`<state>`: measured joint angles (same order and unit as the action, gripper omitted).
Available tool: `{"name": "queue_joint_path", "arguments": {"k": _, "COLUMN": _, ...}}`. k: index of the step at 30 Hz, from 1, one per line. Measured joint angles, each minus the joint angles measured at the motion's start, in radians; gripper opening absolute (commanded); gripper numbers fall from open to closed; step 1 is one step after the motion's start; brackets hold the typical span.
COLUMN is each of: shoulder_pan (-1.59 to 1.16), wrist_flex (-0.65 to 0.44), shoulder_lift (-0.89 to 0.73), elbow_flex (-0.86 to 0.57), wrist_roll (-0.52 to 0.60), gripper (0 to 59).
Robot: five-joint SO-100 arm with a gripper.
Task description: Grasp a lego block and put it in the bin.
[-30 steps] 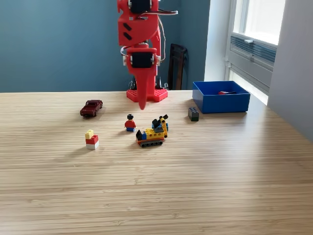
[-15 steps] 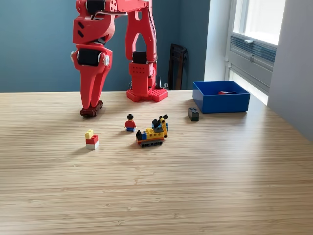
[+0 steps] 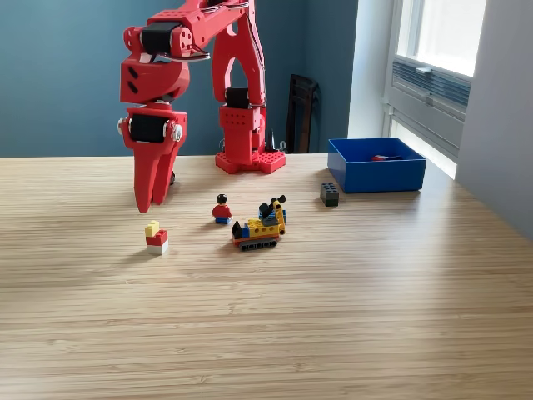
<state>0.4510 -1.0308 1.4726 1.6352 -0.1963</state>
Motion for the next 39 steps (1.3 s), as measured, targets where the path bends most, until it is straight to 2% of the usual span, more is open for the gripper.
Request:
{"name": "queue_joint_path", "arguments": {"k": 9, "shoulder_pan": 0.000, "wrist_flex": -0.063, "shoulder_lift": -0.144, "elbow_flex": -0.166, "wrist_roll": 0.020, "gripper": 22.1}}
{"name": "queue_joint_path", "arguments": {"k": 22, "shoulder_pan": -0.005, "wrist_flex": -0.219, "shoulder_lift": -0.388, "elbow_flex": -0.474, "wrist_roll": 0.094, "gripper": 16.2}}
{"name": "queue_joint_path", "arguments": {"k": 34, "shoulder_pan": -0.048, "wrist_flex": -0.322, "shoulder_lift": -0.541, "elbow_flex": -0.672, "wrist_roll": 0.101, "gripper": 15.4}}
{"name": "queue_joint_path", "arguments": {"k": 39, "shoulder_pan": -0.049, "wrist_flex": -0.347, "shoulder_lift": -0.568, "elbow_flex": -0.703, "wrist_roll": 0.107, "gripper": 9.8}}
